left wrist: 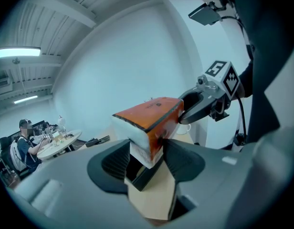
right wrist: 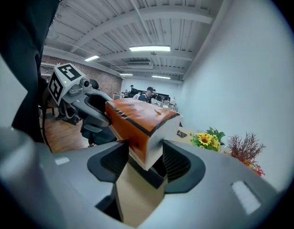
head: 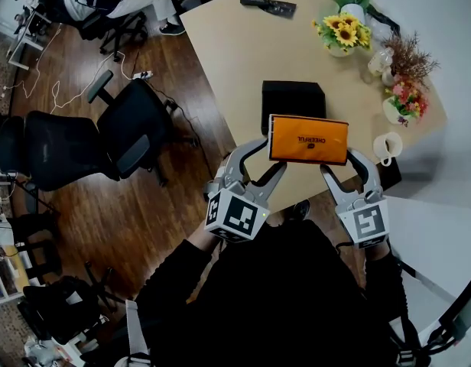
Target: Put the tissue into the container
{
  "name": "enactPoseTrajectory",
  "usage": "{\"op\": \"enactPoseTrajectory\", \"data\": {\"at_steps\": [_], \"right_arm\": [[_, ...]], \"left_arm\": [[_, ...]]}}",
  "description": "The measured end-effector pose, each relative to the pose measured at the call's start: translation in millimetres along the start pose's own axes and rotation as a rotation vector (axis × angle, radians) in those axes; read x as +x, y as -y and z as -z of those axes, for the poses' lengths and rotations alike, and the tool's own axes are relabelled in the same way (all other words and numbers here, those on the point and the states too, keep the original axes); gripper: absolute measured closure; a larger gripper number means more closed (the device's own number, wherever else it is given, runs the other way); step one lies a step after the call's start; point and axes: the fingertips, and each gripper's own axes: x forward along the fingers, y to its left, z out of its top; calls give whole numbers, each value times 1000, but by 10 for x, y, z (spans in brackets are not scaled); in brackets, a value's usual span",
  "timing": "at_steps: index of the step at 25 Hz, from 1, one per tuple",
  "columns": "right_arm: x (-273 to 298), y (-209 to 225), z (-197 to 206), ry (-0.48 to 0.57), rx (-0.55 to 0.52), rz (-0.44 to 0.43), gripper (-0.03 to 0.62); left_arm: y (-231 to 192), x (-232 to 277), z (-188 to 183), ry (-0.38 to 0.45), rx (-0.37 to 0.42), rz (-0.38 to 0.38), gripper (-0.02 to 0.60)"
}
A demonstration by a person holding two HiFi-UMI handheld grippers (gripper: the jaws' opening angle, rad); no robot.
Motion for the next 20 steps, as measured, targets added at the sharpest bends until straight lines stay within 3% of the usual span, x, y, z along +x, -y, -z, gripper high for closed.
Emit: {"op": "enactPoseTrajectory", "data": {"at_steps": [20], "right_arm": [[-50,84,-420,48,-32,33,372]], "left_arm": [[-219,-162,-324,34,42,-37,382]]}}
